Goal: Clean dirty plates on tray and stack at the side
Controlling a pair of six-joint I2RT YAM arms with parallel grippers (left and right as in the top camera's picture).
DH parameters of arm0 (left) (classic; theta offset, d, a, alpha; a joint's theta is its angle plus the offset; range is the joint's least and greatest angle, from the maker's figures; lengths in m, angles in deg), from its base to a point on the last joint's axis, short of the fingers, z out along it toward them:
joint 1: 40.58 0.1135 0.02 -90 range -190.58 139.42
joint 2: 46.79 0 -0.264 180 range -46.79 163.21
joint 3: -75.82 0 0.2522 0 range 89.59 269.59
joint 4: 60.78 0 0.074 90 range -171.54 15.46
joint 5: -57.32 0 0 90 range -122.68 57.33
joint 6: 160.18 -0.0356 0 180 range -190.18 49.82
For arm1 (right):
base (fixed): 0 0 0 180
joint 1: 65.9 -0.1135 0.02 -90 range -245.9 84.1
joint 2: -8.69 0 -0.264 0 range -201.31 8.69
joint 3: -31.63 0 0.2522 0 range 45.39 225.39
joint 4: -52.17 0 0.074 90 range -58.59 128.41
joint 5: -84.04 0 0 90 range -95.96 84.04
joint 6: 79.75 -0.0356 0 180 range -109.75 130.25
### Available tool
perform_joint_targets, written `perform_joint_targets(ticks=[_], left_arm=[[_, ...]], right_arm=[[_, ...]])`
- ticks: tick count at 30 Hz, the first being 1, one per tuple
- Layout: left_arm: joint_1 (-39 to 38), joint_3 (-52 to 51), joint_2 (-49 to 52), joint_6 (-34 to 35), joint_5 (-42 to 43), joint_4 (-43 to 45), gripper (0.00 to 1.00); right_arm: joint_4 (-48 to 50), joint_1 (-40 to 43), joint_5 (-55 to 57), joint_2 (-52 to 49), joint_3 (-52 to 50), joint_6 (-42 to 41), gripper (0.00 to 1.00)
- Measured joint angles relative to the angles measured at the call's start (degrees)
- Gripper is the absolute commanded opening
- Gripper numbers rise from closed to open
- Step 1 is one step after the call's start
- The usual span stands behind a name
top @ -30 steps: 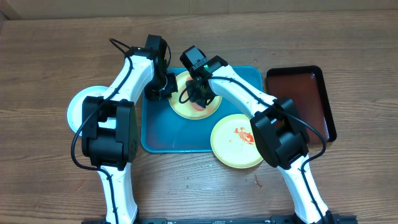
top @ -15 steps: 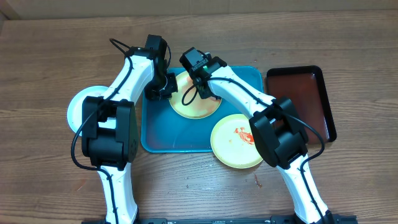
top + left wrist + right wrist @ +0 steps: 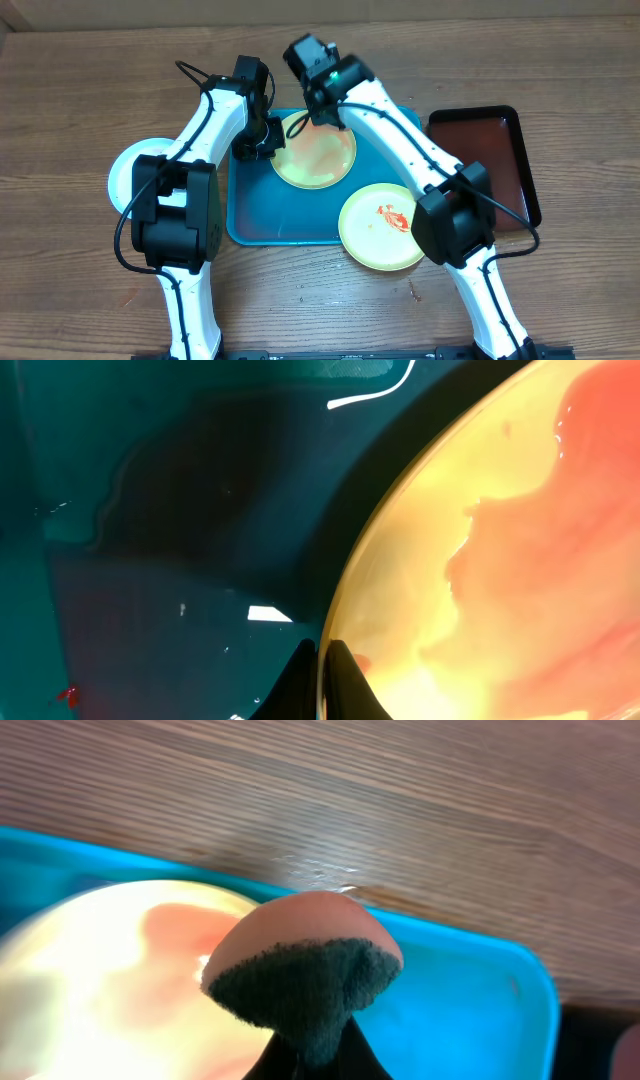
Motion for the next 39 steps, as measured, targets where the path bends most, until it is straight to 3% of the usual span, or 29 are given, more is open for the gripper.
perform_joint_targets(ticks=[3,9,11,14,29,39], left_arm=[[0.0,0.0,0.0,0.0,0.2,0.0,0.04],[0.0,0.0,0.0,-0.2,0.9,0.6,0.18],[-0.1,-0.1,0.0,-0.2,1.1,1.4,0.16],[-0.1,-0.1,0.0,-0.4,1.1,1.7,0.04],[0.1,-0.1,-0.9,-1.3,-1.1,-0.1,0.04],[-0.9,0.1,-20.2,-1.5,-16.6,-2.1,0.04]], right_arm=[[-4.2,1.6,-6.7,0.0,3.8,-1.3,0.04],[-10.1,7.4,-18.1,0.2,4.7,-2.3,0.04],[-11.1,9.3,-19.7,0.2,4.7,-2.4,0.04],[-12.8,11.1,-21.0,0.2,4.7,-2.5,0.04],[-14.3,11.6,-22.7,0.2,4.7,-2.5,0.03],[-14.1,11.7,-22.7,0.2,4.7,-2.1,0.04]])
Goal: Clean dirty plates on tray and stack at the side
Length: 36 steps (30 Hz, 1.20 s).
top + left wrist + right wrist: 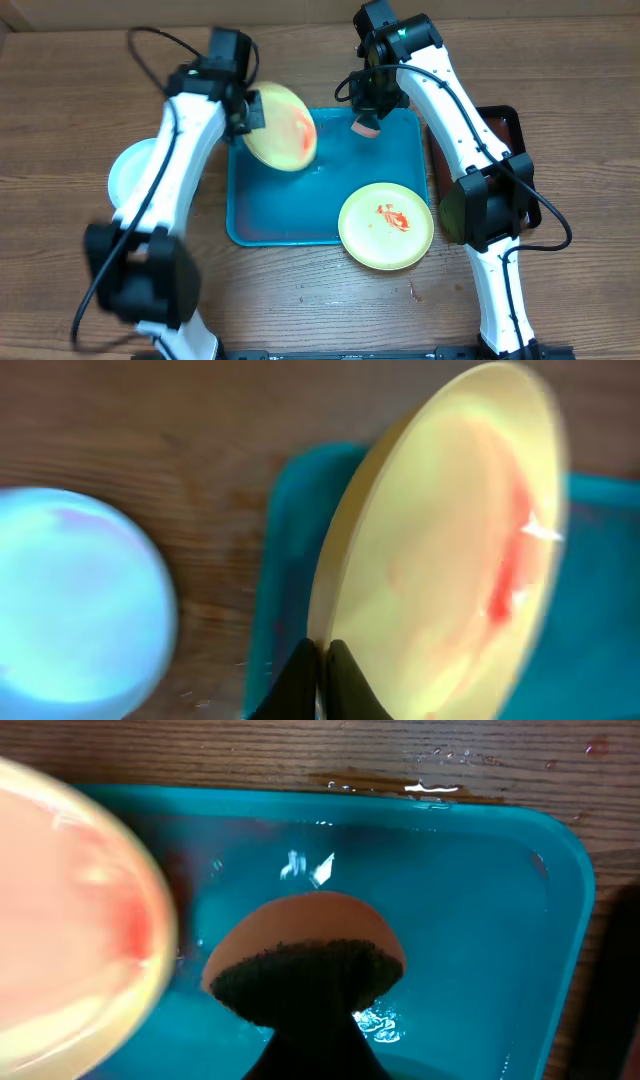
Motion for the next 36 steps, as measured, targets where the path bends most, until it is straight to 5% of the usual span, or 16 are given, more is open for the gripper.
perform_joint_targets(ticks=[23,36], left_arm=[[-27.3,0.3,-5.7,8.1,-54.1,-13.9,0.04],[-36.3,0.3,-5.6,9.6,-73.4,-14.2,0.04]], right_arm=[[-0.4,10.7,-14.5,0.0,0.0,1.1,0.04],[-1.4,11.2,-17.4,0.0,0.0,1.9,0.04]])
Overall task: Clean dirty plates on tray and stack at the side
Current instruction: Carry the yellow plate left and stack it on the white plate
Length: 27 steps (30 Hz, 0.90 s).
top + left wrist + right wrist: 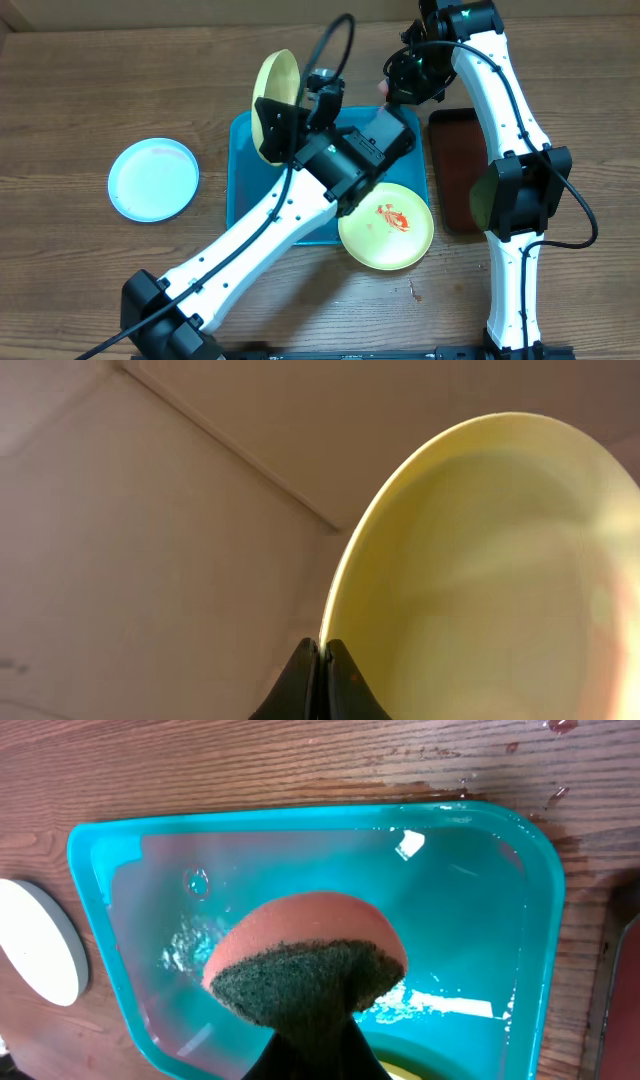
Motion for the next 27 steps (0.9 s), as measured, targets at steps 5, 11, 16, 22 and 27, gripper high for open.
perform_joint_targets(ticks=[5,11,16,22,27], left_arm=[[-0.7,0.0,0.0,0.0,-3.1,-0.2,0.04],[-0.7,0.0,0.0,0.0,-4.0,-0.2,0.04],[-0.7,0.0,0.0,0.3,0.5,-1.5,0.04],[3.2,0.0,0.0,5.0,18.9,-6.8,0.04],[12.0,0.0,0.0,6.4,32.0,-7.7,0.05]], right_arm=[[-0.4,0.0,-0.1,0.0,0.0,0.0,0.04],[-0.7,0.0,-0.1,0.0,0.0,0.0,0.04],[-0.7,0.0,-0.1,0.0,0.0,0.0,0.04],[-0.9,0.0,-0.1,0.0,0.0,0.0,0.04],[-0.9,0.0,-0.1,0.0,0.0,0.0,0.04]])
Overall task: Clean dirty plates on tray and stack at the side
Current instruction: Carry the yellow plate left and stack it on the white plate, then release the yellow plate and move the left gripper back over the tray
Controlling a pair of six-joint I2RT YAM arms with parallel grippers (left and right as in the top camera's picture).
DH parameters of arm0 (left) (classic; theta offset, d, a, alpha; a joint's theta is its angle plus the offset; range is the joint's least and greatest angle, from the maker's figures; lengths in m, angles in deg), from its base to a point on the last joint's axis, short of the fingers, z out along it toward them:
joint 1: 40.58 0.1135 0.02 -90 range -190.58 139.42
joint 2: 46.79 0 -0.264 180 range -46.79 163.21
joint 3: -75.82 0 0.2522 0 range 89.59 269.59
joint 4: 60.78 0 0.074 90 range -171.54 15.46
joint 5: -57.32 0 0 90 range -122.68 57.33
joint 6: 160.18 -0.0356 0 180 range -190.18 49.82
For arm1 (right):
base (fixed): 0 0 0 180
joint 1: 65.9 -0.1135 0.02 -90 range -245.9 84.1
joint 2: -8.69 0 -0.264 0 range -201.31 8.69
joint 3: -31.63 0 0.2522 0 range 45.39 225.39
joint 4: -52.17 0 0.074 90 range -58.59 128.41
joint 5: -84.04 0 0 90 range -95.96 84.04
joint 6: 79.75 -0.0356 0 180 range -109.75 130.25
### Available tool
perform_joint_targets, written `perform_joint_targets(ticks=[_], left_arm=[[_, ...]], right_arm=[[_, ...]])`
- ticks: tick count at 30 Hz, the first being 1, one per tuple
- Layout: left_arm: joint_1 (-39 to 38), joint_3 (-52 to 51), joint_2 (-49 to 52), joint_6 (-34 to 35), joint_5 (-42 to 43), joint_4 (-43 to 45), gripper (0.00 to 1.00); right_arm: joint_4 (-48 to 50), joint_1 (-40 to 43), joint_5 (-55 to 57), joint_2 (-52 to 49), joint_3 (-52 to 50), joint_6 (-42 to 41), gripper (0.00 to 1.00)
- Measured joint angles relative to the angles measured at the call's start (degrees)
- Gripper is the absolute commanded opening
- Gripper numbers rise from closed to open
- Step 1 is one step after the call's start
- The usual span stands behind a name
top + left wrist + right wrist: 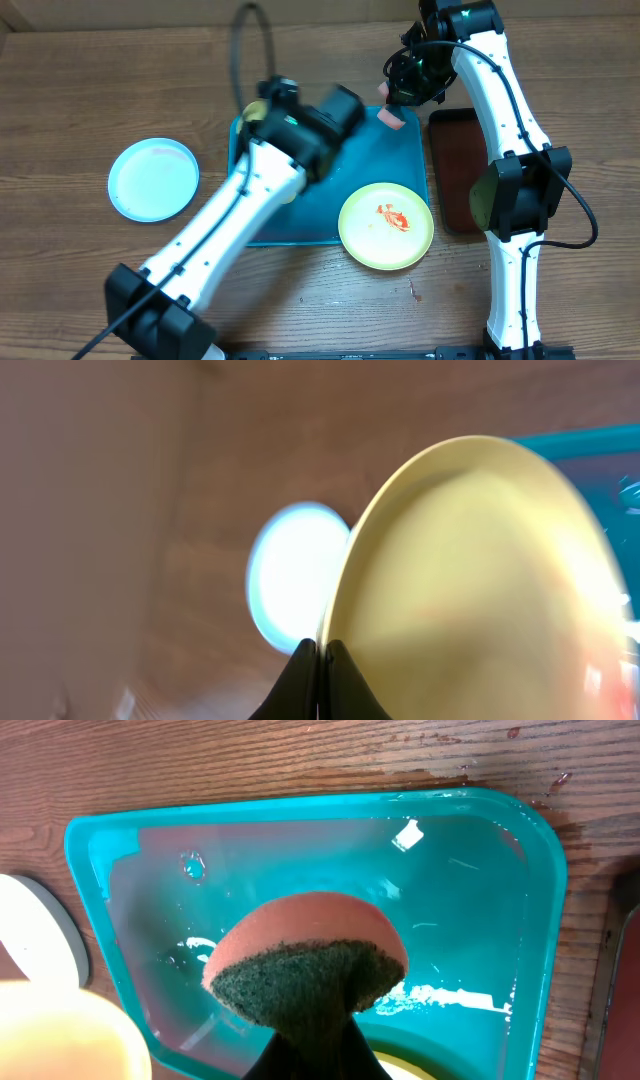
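Note:
My left gripper (322, 652) is shut on the rim of a yellow plate (470, 580), held tilted on edge above the table. In the overhead view the left arm hides most of that plate; a sliver (254, 110) shows at the blue tray's (372, 160) back left corner. A second yellow plate (386, 225) with a red smear lies at the tray's front right corner. My right gripper (308, 1032) is shut on an orange sponge (305, 955) with a dark scrub face, hanging over the tray's back right (393, 113).
A light blue plate (153, 178) lies on the wooden table left of the tray, also behind the held plate (295, 570). A dark red tray (462, 170) lies right of the blue one. Water streaks lie on the blue tray's floor (470, 900).
The left arm has swung to the left and the held plate has turned; the light blue plate and table now show behind it instead of wall. The right gripper with the sponge has hardly moved.
The yellow plate lay on the tray, my left gripper shut on its rim and the sponge over its far edge. Then it was tilted up at the tray's back left, the sponge moved right. Later it stood on edge behind the tray, and now faces the light blue plate.

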Motion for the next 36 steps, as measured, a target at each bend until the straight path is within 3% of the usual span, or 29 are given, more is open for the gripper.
perform_joint_targets(ticks=[7,19,29,36], left_arm=[[15.1,0.0,0.0,-5.5,17.7,5.9,0.05],[48.3,-0.1,0.0,-24.0,49.1,10.2,0.04],[66.8,-9.3,0.0,-25.7,54.8,18.7,0.04],[72.1,-19.0,0.0,-22.7,55.1,30.3,0.04]], right_arm=[[-0.1,0.0,0.0,0.0,0.0,0.0,0.04],[-0.7,0.0,0.0,0.0,0.0,0.9,0.04],[-2.0,0.0,0.0,0.0,0.0,1.1,0.04],[-2.1,0.0,0.0,0.0,0.0,1.3,0.04]])
